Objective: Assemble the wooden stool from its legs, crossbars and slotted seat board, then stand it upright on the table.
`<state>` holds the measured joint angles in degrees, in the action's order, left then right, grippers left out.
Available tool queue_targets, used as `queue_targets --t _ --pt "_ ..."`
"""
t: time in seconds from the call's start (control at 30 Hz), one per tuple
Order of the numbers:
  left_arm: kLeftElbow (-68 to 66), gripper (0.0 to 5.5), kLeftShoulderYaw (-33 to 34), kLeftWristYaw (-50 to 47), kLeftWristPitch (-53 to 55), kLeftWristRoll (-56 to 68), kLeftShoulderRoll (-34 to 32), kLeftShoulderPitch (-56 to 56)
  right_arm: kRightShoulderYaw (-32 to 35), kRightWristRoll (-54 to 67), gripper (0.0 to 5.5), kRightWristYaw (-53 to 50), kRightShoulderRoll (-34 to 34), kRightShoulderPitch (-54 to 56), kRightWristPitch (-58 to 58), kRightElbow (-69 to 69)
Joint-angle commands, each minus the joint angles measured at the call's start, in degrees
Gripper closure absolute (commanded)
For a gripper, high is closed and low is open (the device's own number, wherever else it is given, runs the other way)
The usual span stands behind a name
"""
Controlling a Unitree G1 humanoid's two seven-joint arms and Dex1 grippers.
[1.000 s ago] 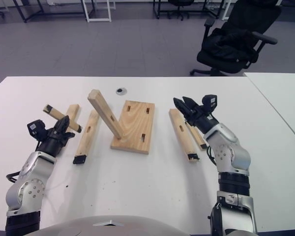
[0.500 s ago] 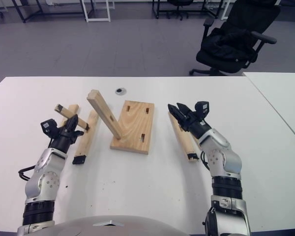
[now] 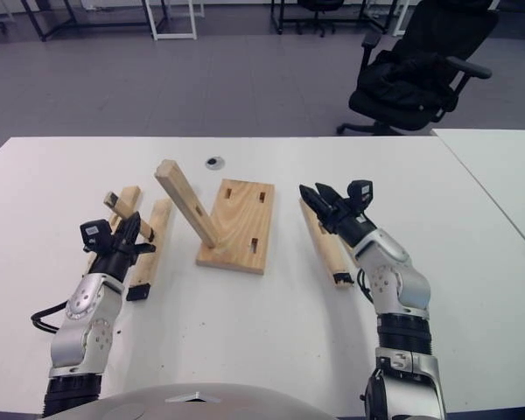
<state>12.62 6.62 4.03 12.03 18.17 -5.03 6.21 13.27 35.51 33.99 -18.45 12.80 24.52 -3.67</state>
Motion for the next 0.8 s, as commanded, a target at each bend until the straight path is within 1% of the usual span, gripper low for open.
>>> queue_targets --t 0.03,0.13,0.2,0.3,0.5,0.67,0.8 --pt "-0.66 5.12 -1.51 -1.95 6.57 -4.9 -2.71 2.85 0.13 -0.93 2.79 -0.62 -0.21 1.17 -0.35 -0.1" --pt "-2.28 5.12 -4.99 -0.13 8.17 -7.79 -4.27 6.01 -0.34 -1.54 2.79 -0.82 -0.11 0.99 -0.73 0.31" --pt "-3.76 5.12 -7.37 1.2 7.3 -10.29 -5.67 9.0 -0.03 -1.57 2.79 -0.91 -0.22 1.15 -0.56 0.74" --pt "-6.48 5.12 -6.77 1.43 5.34 -10.07 -4.76 11.79 0.2 -1.89 2.79 -0.61 -0.45 1.64 -0.66 0.2" --pt "-12.27 5.12 -7.27 2.59 1.91 -9.86 -2.65 11.59 -0.52 -2.74 2.79 0.13 -0.54 2.63 -0.95 -0.95" --pt "-4.11 5.12 -4.85 1.73 0.28 -9.27 -3.79 7.73 0.0 -2.11 2.79 0.01 -0.27 3.86 -0.85 -1.08" --pt "2.55 5.12 -5.39 3.52 0.14 -12.55 -8.01 4.73 -0.02 -2.46 2.79 0.25 -0.44 3.74 -1.05 -0.78"
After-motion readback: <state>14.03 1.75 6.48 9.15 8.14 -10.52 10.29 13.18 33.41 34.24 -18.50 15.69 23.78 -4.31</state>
